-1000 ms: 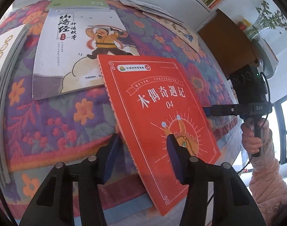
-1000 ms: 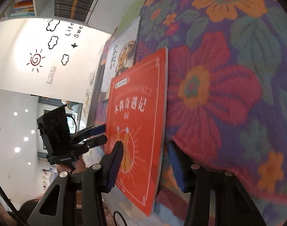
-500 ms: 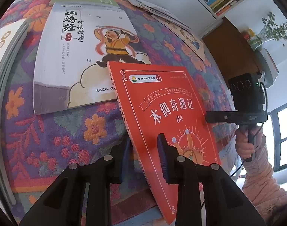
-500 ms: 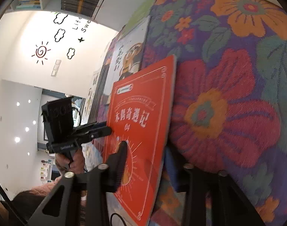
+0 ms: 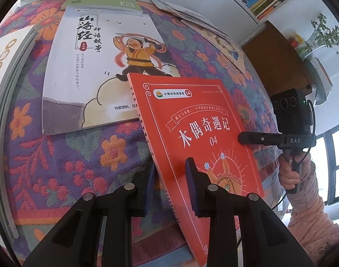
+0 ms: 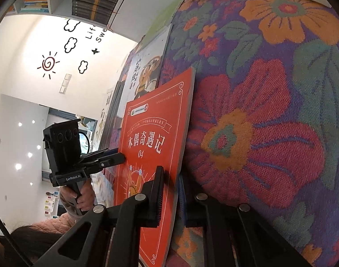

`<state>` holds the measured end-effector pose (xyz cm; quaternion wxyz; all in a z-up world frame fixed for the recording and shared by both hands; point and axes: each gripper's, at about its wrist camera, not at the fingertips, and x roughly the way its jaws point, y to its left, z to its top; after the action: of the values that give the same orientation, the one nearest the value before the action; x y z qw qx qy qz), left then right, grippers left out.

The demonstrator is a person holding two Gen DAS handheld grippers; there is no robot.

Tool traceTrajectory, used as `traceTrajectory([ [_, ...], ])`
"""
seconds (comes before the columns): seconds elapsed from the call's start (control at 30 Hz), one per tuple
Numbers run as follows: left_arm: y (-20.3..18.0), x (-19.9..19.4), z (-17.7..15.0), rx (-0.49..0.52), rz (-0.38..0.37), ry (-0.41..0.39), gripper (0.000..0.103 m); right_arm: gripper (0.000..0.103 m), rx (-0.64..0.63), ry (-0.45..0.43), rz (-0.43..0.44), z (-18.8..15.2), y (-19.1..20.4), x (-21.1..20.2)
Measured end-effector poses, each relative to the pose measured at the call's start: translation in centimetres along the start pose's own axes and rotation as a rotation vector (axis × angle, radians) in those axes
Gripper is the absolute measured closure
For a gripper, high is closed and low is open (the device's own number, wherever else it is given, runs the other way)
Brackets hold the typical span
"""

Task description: Organize books

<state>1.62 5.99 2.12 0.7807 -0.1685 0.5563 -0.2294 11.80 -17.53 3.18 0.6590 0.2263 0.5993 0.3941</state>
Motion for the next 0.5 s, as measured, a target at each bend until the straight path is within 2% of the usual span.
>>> traceTrajectory([
  [0.5, -0.12, -0.13, -0.34, -0.009, 0.005, -0.014, 0.076, 0.094, 0.005, -0.018, -0.014, -0.14, 0.42, 0.28],
])
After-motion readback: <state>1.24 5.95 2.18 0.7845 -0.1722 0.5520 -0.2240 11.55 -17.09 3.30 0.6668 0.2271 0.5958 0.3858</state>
